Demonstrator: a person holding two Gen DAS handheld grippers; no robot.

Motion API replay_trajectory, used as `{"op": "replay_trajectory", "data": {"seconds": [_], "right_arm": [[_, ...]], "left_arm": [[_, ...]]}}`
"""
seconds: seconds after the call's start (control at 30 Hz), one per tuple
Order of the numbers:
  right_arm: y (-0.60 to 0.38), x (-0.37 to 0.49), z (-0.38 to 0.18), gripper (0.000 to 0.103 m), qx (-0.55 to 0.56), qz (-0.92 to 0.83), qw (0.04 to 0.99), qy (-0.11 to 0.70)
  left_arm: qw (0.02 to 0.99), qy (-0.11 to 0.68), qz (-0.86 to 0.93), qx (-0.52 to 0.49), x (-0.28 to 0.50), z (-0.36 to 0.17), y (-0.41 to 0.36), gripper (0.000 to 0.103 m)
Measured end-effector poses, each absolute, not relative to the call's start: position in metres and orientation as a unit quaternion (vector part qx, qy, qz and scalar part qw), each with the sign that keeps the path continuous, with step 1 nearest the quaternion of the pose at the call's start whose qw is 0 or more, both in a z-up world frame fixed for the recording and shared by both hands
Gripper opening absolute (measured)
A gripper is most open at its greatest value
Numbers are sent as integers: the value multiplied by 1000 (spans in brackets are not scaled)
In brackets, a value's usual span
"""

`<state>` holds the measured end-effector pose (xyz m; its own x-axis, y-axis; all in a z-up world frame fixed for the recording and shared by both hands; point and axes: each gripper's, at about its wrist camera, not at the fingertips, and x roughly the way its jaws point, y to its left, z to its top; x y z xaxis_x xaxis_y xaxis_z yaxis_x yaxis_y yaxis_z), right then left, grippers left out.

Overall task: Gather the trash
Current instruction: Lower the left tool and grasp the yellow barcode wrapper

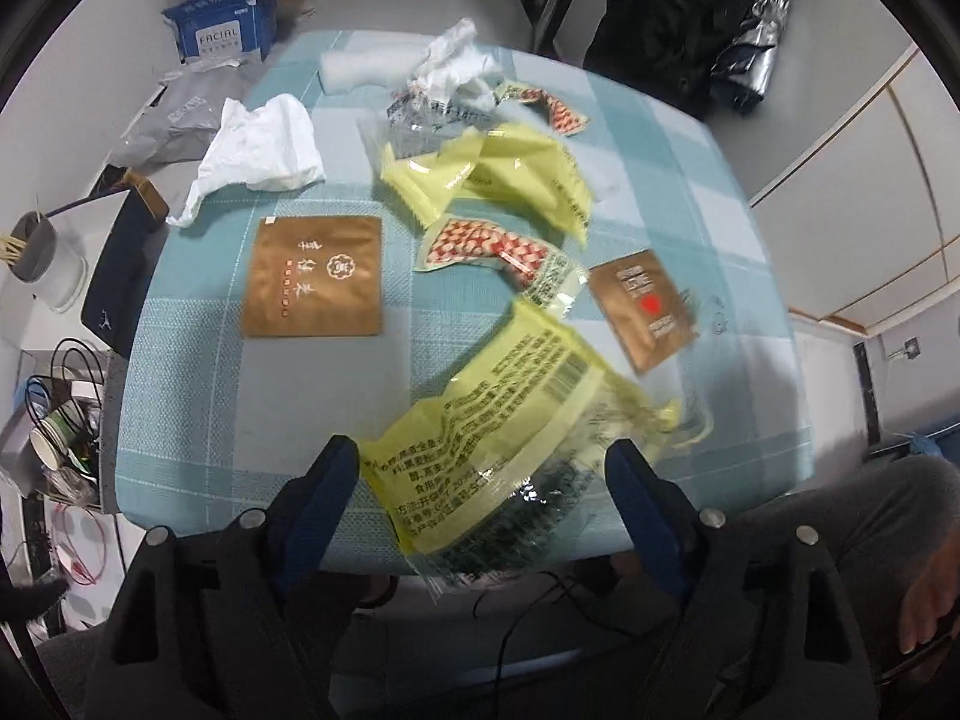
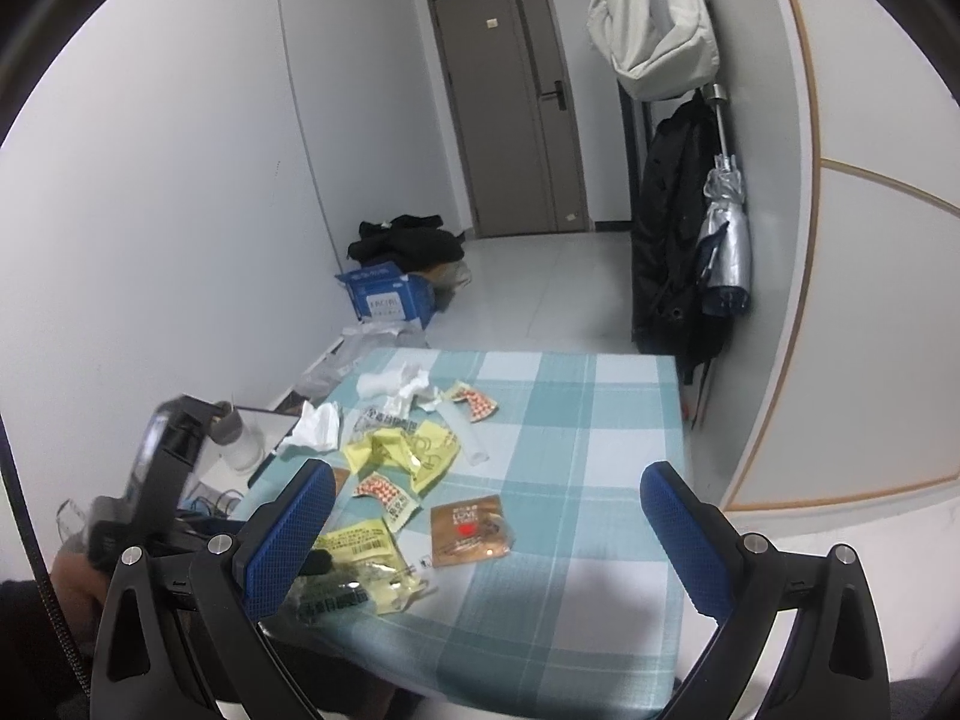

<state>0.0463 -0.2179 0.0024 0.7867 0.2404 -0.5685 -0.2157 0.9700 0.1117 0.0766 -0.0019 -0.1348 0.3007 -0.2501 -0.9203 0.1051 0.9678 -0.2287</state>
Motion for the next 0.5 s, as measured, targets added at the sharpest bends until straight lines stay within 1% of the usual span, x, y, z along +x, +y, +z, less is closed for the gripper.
{"op": "replay_trajectory", "data": {"seconds": [0.03, 0.07, 0.1, 0.27, 0.33, 0.4, 0.43, 0.5], "right_arm": [[-216, 46, 2, 103, 18, 121, 944, 305], [-215, 47, 1, 103, 14, 122, 944, 307], [-213, 48, -1, 103, 10, 123, 943, 310], [-205, 53, -7, 103, -6, 127, 938, 323], [-202, 54, -9, 103, -12, 129, 937, 325], [-200, 55, -11, 103, -18, 130, 936, 328], [-199, 55, -11, 103, -19, 131, 935, 330], [-196, 55, -13, 103, -22, 133, 934, 332]], "left_arm": [[807, 577, -111, -56, 76, -133, -3, 81], [808, 575, -114, -53, 76, -131, -3, 79], [810, 572, -115, -52, 75, -129, -4, 73], [816, 565, -119, -30, 71, -126, -11, 54], [818, 563, -119, -19, 68, -125, -14, 51], [819, 562, -118, -6, 63, -125, -16, 43], [819, 561, -118, -1, 61, -124, -18, 41], [820, 561, -114, 10, 64, -134, -26, 29]]}}
